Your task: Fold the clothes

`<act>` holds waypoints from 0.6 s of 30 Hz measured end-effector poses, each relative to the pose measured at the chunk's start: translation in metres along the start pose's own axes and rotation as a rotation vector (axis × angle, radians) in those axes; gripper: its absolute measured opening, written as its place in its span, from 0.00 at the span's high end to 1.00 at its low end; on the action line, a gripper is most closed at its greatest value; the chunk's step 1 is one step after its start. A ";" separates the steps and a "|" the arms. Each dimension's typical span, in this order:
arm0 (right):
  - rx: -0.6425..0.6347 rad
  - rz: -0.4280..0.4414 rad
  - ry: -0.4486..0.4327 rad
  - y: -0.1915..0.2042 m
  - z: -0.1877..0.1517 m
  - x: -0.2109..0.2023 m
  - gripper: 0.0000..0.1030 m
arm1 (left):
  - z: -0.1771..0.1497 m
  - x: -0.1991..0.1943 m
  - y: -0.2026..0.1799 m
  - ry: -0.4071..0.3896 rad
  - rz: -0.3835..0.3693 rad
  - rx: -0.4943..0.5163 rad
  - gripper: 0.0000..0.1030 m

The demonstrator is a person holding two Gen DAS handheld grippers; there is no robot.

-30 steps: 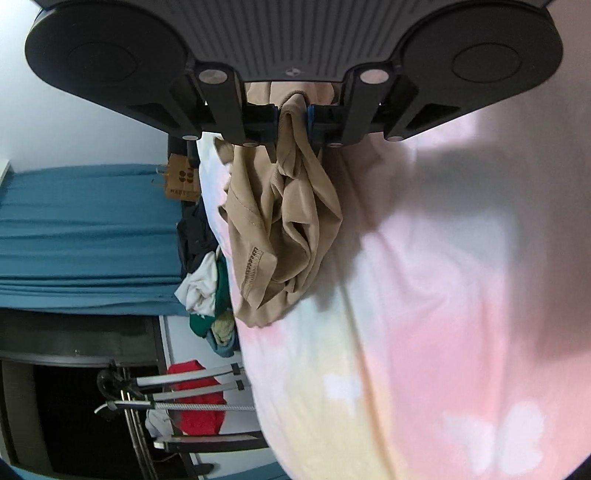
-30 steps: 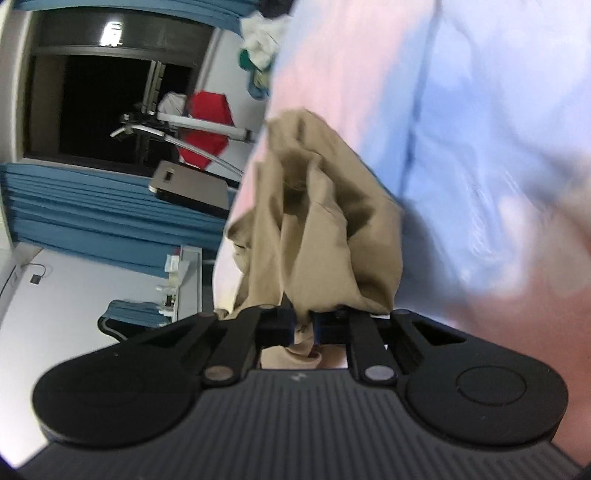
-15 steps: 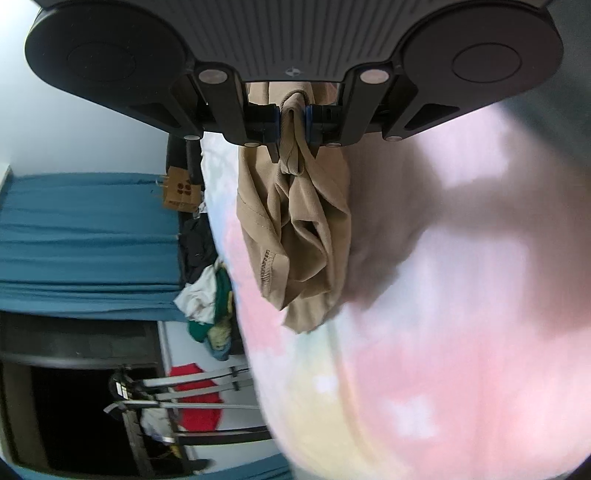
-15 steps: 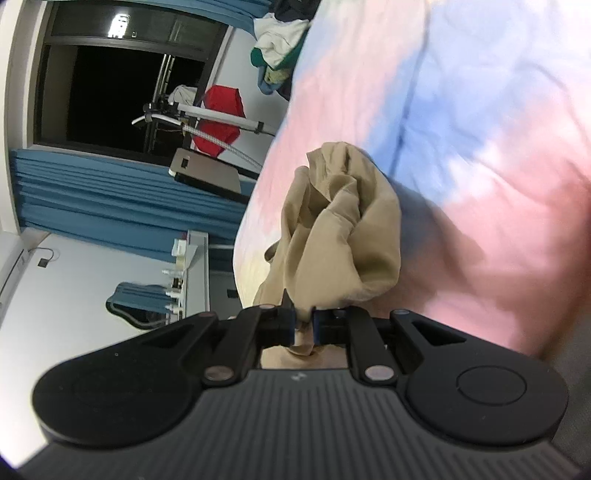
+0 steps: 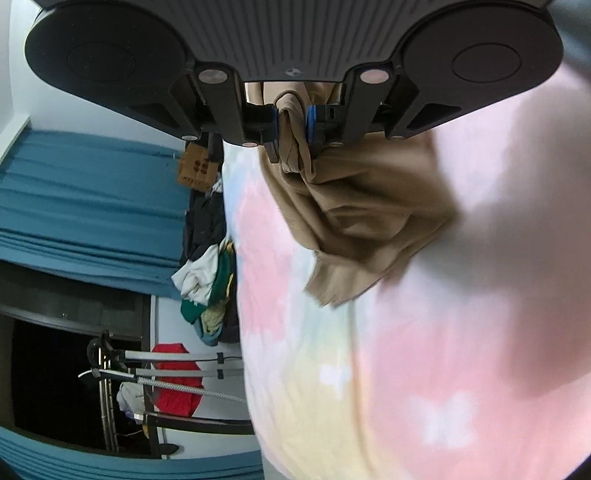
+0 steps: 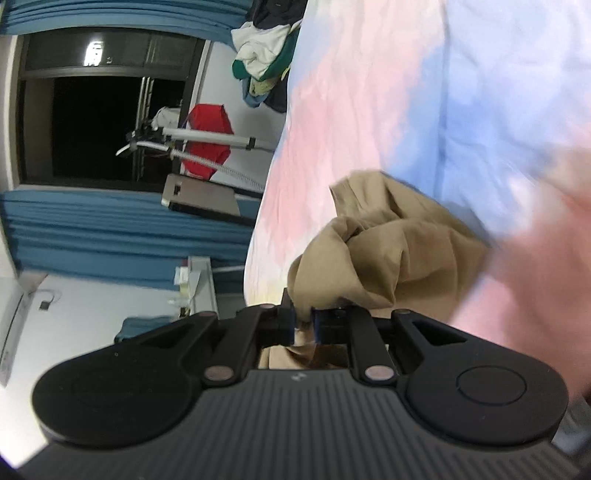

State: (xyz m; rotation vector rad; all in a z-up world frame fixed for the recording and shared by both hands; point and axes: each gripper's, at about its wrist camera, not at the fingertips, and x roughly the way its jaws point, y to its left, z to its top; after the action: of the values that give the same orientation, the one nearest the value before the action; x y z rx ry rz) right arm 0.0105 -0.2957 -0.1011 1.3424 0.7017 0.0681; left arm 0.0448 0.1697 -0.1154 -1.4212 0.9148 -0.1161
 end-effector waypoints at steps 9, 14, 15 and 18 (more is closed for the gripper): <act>-0.004 -0.060 0.032 -0.002 0.049 0.100 0.86 | 0.068 0.099 -0.015 -0.025 0.075 0.076 0.81; -0.089 -0.021 0.075 -0.005 0.056 0.121 0.85 | 0.088 0.132 -0.017 -0.027 0.114 0.195 0.80; -0.106 -0.013 0.083 -0.006 0.057 0.126 0.84 | 0.088 0.135 -0.018 -0.030 0.119 0.218 0.79; -0.157 0.010 0.109 -0.008 0.062 0.138 0.67 | 0.083 0.134 -0.028 -0.046 0.139 0.331 0.71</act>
State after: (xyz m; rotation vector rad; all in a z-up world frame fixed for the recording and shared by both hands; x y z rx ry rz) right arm 0.1487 -0.2911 -0.1634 1.1985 0.7654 0.2013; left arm 0.1960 0.1524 -0.1641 -1.0470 0.9072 -0.1235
